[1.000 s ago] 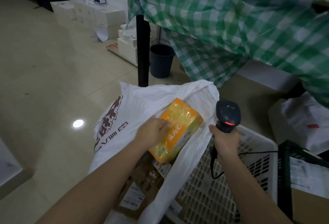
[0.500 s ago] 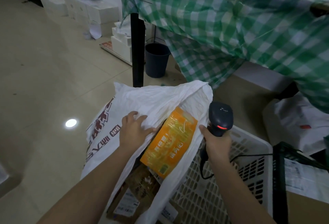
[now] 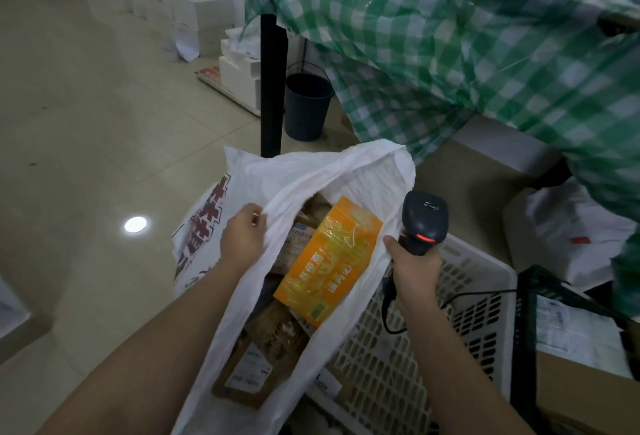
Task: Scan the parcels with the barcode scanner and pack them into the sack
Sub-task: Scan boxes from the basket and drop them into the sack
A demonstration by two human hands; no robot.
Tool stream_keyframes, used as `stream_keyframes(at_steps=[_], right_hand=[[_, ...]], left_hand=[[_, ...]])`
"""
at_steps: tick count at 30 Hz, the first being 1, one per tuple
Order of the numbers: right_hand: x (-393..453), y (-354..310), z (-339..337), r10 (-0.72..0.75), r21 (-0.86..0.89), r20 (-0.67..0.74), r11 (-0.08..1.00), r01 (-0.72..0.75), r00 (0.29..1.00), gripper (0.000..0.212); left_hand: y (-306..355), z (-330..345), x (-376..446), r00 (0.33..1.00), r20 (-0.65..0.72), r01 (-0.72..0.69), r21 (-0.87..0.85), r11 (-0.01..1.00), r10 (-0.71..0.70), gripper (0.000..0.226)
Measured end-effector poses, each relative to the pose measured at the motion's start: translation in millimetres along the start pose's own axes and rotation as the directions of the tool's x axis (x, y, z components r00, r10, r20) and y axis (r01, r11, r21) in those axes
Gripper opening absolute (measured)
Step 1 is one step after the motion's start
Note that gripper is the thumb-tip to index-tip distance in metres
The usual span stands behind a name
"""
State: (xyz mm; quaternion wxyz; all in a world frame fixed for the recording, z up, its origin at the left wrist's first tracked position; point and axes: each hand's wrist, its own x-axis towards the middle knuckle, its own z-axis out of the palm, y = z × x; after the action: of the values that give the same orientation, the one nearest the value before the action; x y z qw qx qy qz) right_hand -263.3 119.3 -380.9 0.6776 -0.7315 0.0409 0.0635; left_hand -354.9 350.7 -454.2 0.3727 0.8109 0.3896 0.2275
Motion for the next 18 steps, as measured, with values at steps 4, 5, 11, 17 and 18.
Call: stream_keyframes(at_steps=[4, 5, 11, 17, 18], right_hand=[[-0.8, -12.5, 13.9, -0.01, 0.014, 0.025, 1.0, 0.01, 1.0, 0.027], [0.3, -19.6, 21.5, -0.024, 0.011, 0.032, 1.0, 0.023, 0.999, 0.025], [3.3, -91.4, 62.1, -0.178, 0.067, 0.022, 0.982, 0.176, 0.984, 0.024], [-2.3, -104.3, 50.0, -0.23, -0.065, 0.052, 0.97, 0.233, 0.972, 0.024], [-6.4, -97.6, 45.6, -0.211, -0.106, 0.066, 0.97, 0.217, 0.975, 0.024]], left_hand=[[34.8, -54.7, 37.1, 0.97, -0.216, 0.048, -0.282, 0.958, -0.112, 0.02], [46.7, -71.1, 49.2, 0.962, -0.25, 0.029, -0.322, 0.946, -0.114, 0.02], [110.0, -151.5, 97.9, 0.909, -0.415, -0.129, -0.389, 0.912, -0.048, 0.016], [114.4, -189.7, 99.7, 0.961, -0.277, -0.047, -0.179, 0.983, -0.004, 0.005], [105.0, -190.7, 95.7, 0.966, -0.257, -0.011, -0.157, 0.987, -0.03, 0.005]])
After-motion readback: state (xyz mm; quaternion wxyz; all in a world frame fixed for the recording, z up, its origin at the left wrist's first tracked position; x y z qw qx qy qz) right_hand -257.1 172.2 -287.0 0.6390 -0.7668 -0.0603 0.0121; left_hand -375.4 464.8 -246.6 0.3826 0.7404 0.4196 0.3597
